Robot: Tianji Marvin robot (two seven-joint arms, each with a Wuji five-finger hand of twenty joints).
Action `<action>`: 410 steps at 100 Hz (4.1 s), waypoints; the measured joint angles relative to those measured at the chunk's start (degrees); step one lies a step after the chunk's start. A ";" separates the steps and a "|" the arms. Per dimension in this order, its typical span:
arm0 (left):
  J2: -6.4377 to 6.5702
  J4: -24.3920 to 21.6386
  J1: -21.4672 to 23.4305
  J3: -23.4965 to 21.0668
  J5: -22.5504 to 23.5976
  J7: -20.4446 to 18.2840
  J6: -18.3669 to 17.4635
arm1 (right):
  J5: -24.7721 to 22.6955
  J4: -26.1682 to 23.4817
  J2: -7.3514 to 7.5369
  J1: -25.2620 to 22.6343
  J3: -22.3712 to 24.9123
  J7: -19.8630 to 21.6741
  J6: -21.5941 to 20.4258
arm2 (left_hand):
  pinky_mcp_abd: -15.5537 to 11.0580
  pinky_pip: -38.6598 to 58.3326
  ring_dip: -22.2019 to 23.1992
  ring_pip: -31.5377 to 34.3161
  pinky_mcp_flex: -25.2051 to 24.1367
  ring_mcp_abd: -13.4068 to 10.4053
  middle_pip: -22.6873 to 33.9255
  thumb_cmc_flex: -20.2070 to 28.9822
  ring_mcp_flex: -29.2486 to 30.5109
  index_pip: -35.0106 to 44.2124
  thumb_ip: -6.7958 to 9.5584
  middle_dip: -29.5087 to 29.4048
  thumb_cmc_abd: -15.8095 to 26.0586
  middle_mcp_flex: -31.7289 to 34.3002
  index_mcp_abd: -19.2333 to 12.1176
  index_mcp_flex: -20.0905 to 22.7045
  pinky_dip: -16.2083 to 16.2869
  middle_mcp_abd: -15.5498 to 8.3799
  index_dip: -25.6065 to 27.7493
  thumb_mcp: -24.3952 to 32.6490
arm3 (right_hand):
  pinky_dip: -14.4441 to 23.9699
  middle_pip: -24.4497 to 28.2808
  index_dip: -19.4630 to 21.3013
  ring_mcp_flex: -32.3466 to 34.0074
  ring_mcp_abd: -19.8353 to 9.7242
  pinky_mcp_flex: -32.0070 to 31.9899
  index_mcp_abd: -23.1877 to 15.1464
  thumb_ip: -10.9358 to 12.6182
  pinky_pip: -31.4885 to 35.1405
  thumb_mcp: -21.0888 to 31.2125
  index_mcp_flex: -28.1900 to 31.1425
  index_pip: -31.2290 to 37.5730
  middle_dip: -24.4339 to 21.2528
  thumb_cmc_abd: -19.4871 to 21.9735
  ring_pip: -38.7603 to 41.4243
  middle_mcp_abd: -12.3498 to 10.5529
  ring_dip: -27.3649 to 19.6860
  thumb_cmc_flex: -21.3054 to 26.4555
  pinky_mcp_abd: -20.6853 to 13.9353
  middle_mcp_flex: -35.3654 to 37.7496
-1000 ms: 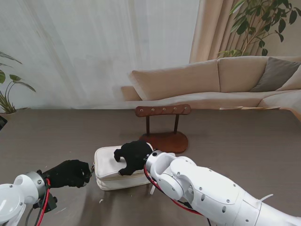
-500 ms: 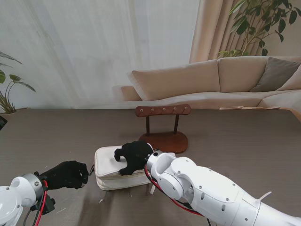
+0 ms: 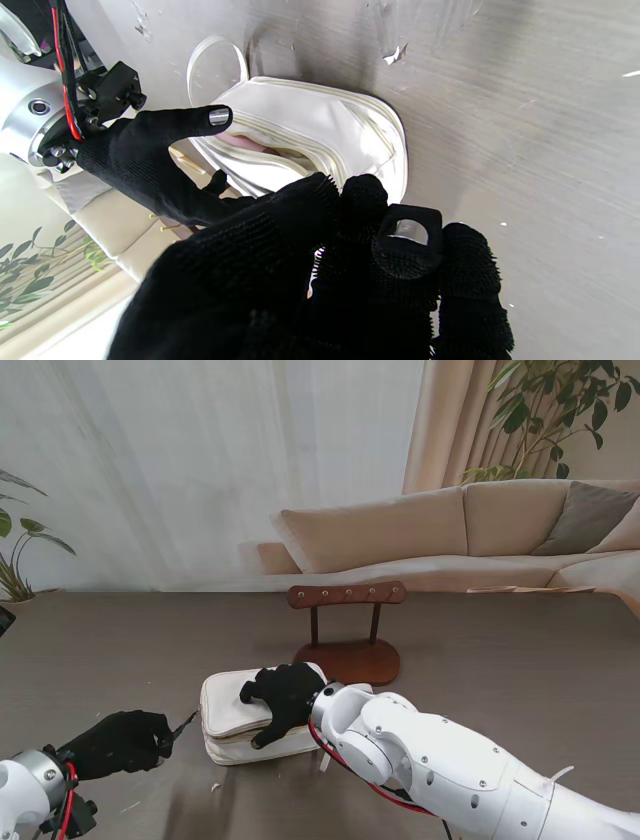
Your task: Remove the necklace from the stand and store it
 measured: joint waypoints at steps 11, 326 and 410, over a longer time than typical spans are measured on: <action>-0.19 -1.70 2.45 -1.29 0.34 0.05 0.26 | -0.43 0.68 -0.03 0.35 -0.92 -1.23 -0.09 | 0.00 0.00 0.00 0.00 0.00 0.00 0.00 0.00 0.00 -0.94 0.00 0.00 0.16 0.00 0.00 -0.67 0.00 0.00 0.00 0.00 | 0.00 -0.12 -0.05 -0.07 0.36 0.00 0.31 0.01 -0.01 0.00 -0.08 -0.24 -0.07 0.00 -0.26 0.66 -0.64 -0.21 1.41 -0.67; 2.42 2.42 -6.70 18.60 6.88 -4.37 0.56 | 13.11 11.90 -3.51 10.36 -2.79 6.02 6.09 | -0.29 0.00 0.00 0.00 0.00 -0.23 0.32 -0.07 0.00 1.97 -0.04 -0.62 -0.38 0.00 1.16 0.09 -0.08 -0.26 0.46 -0.05 | 0.71 -0.89 -1.47 -1.77 -0.25 -7.61 2.09 -1.40 -16.93 -0.49 2.52 -1.21 -1.50 5.95 -1.35 -1.14 -2.43 -7.80 -2.71 3.21; 0.16 10.80 -11.39 23.13 17.23 9.54 -0.34 | 15.99 6.65 0.75 6.40 2.19 13.00 7.36 | -0.93 0.00 0.01 0.00 0.73 -0.83 0.33 -1.49 0.00 2.30 -0.06 -0.66 -0.67 0.00 -1.80 0.88 -0.10 -0.83 0.20 -0.07 | 2.27 5.20 4.39 8.86 -1.55 -7.60 8.38 -1.13 -7.78 0.44 8.34 -0.78 5.08 9.67 9.08 0.96 4.12 -8.11 -3.98 13.90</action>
